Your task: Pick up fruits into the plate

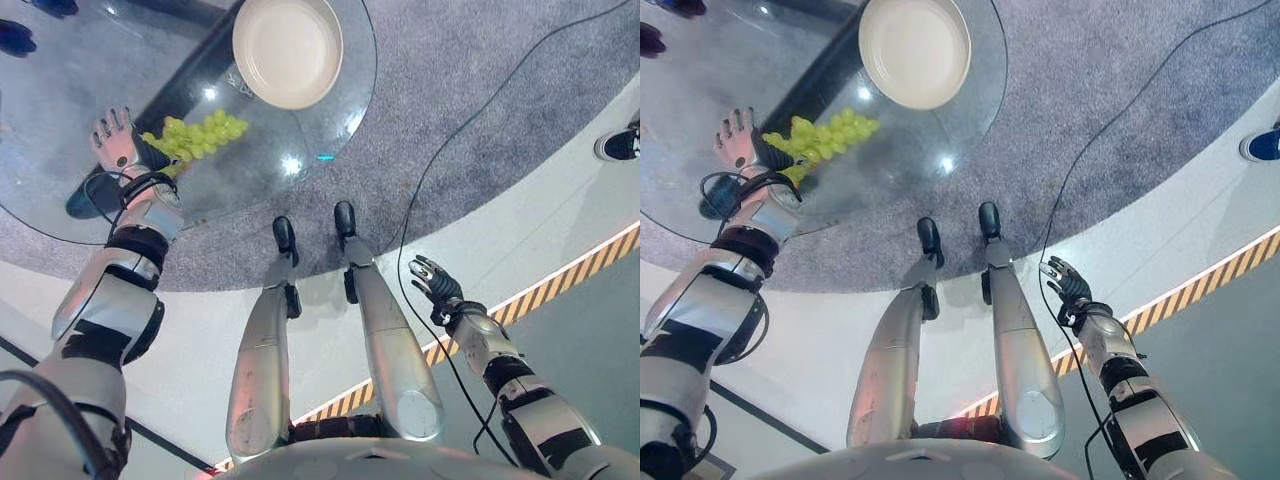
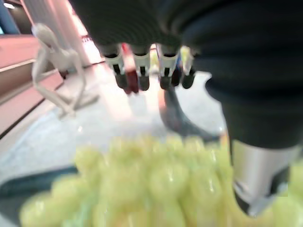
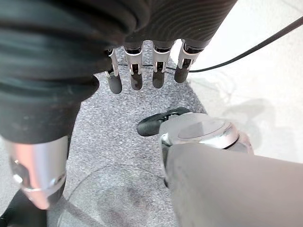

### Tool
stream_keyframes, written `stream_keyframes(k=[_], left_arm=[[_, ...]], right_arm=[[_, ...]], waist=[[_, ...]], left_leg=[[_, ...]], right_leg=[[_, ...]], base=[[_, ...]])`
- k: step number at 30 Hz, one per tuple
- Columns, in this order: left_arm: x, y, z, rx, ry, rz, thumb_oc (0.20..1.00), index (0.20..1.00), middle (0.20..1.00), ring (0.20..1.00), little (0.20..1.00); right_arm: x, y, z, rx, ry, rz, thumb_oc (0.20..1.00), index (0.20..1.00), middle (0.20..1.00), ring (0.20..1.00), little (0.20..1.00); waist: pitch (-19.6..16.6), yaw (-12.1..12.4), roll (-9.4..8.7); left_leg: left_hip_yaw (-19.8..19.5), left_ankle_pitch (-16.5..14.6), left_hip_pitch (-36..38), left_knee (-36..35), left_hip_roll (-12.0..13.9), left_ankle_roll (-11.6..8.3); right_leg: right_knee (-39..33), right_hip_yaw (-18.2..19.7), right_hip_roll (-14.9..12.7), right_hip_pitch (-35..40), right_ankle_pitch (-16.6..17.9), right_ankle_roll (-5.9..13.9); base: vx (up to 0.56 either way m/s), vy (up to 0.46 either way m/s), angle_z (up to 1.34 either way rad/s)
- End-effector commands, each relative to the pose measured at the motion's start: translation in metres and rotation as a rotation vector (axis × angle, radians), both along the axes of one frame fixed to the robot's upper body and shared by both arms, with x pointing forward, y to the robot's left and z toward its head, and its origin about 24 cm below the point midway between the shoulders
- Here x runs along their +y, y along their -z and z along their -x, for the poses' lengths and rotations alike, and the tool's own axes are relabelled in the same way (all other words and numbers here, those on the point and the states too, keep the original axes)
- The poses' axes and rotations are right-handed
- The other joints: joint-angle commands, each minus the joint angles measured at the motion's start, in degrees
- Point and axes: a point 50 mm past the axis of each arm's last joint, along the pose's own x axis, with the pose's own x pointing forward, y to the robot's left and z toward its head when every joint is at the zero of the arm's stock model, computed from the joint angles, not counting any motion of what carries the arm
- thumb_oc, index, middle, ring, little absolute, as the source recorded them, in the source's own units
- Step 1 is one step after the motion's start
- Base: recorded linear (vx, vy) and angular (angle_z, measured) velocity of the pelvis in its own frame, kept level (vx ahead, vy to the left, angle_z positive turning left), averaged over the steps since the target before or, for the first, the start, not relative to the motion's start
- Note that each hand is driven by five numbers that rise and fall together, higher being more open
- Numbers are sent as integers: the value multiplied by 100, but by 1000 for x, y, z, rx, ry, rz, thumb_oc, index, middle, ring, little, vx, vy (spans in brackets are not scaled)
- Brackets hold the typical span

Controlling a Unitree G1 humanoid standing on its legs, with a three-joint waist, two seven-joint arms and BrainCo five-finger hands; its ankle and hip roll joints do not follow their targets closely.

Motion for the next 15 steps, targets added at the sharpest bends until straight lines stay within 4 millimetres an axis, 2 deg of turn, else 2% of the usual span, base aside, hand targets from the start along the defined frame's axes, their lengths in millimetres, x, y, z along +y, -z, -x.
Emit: stream_keyframes(k=[1,10,15], left_arm=[[29,-6,11,49,-116,-94,1000,1000,1000,1000,1000],[24,-9,6,162,-118,-198,1000,1000,1000,1000,1000],[29,-7,9,210,-146,-229,1000,1000,1000,1000,1000]], right_arm=[[7,7,12,-10,-3,-52,1000,1000,1000,1000,1000],[6,0,8,-64,9,-105,1000,1000,1000,1000,1000],[9,-5,5,-101,9,-158,1000,1000,1000,1000,1000]], waist=[[-247,47,-161],[-247,-67,-299],[-247,-93,-350]], left_leg=[[-496,-456,-82,342,-168,5],[-494,-584,-620,707,-228,21],[-515,-615,-843,790,-248,11]], right_leg=[[805,-147,429,-133,-648,86],[991,-88,521,-643,-585,80],[1012,-83,532,-848,-531,105]], base=[[-10,8,-12],[4,11,-5],[0,0,0]])
